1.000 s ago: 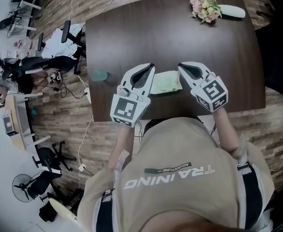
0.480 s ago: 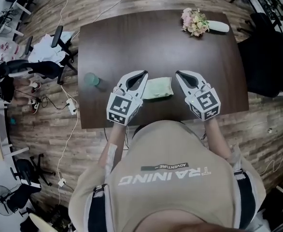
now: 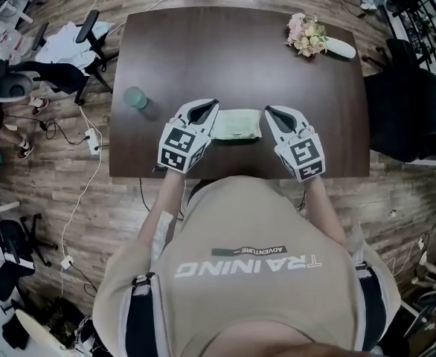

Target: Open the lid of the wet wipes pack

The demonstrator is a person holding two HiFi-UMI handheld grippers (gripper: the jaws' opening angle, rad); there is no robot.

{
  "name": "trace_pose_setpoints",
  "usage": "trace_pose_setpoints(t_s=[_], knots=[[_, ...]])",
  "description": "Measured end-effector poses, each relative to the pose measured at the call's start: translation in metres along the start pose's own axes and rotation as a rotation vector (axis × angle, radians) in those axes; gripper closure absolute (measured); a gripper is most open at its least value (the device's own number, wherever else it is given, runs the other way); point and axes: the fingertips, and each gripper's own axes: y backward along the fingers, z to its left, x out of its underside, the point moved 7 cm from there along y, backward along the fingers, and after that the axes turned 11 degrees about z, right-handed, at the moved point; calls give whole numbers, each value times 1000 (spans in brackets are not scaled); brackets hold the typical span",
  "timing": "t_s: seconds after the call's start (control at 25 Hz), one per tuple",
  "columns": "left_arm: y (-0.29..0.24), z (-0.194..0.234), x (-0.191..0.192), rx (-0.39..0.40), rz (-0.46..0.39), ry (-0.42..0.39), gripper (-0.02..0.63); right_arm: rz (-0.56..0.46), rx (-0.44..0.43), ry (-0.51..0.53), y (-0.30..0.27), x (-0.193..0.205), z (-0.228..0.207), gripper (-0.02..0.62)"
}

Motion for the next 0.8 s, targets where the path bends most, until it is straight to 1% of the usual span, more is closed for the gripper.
trace_pose_setpoints(t_s=[0.16, 0.32, 0.48, 0.6, 0.8], knots=[[-9, 8, 25, 8, 28, 80, 597, 49, -51, 51, -12, 4, 12, 581], [-28, 16, 53, 6, 107, 117, 597, 63, -85, 61, -24, 6, 10, 581], [-39, 19, 76, 13, 176, 120, 597, 82, -102, 53, -39, 15, 10, 581], [-48, 22, 95, 33, 233, 118, 597, 93, -110, 38, -47, 19, 12, 581], [-76, 19, 134, 110, 373, 102, 597, 128, -120, 14, -63, 24, 10, 581]])
